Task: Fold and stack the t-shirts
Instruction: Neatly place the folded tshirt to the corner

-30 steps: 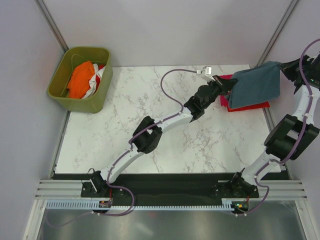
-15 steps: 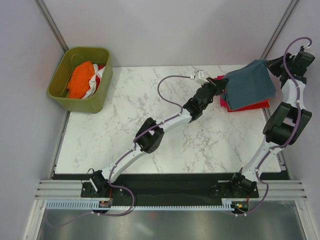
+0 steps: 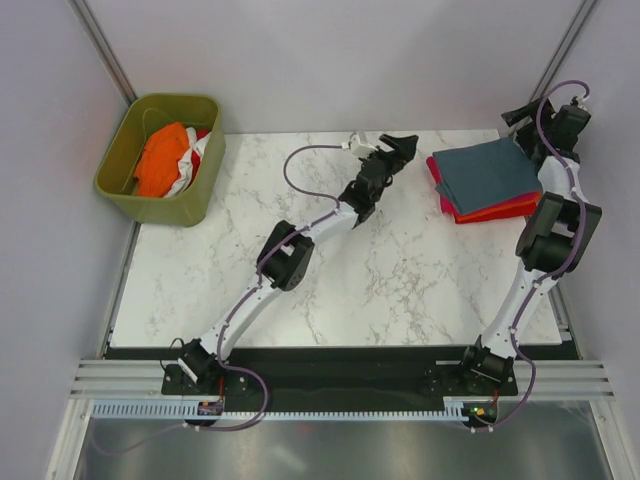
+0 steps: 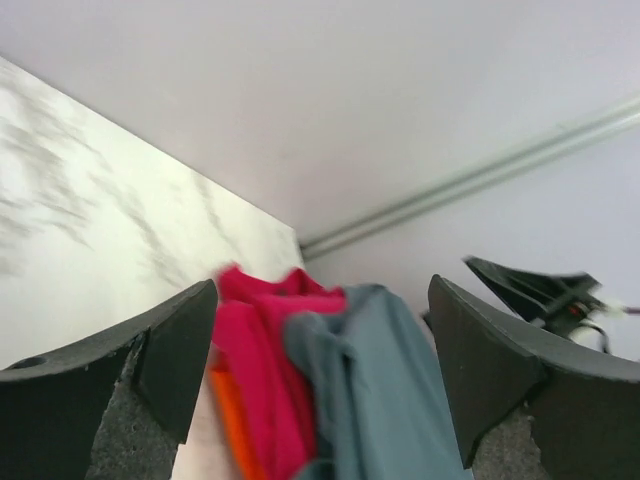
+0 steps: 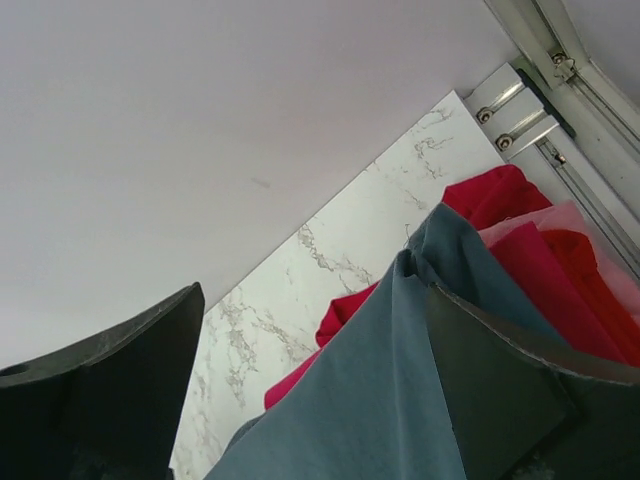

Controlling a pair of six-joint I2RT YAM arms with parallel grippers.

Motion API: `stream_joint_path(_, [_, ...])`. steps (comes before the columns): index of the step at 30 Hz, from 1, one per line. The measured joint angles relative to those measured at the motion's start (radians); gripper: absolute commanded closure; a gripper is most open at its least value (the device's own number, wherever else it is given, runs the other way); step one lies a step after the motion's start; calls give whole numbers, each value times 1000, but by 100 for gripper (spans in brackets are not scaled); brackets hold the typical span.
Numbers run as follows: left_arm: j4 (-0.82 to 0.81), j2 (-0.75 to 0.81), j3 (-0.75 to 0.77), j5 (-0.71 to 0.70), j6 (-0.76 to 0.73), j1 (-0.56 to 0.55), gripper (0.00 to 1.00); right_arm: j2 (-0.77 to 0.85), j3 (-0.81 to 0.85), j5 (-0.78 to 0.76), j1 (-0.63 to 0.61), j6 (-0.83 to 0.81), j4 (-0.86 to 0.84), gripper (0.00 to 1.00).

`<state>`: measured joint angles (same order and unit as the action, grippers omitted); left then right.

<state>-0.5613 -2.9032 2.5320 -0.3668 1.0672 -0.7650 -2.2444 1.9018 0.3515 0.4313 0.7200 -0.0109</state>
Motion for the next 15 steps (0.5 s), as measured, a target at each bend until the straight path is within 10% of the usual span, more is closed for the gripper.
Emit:
stream_joint_path(9, [-3,401,-475,58,-195,79,0,173,-77,-141,-50,-113,76,11])
stream_joint_path(12, [-13,544,-578,97,-237,74,0,271,-111,-121,-45,-127,85,26])
stream_joint_path(15, [-22,666,-679,137,-256,79,0,349,-177,-35,-40,-84,19,61])
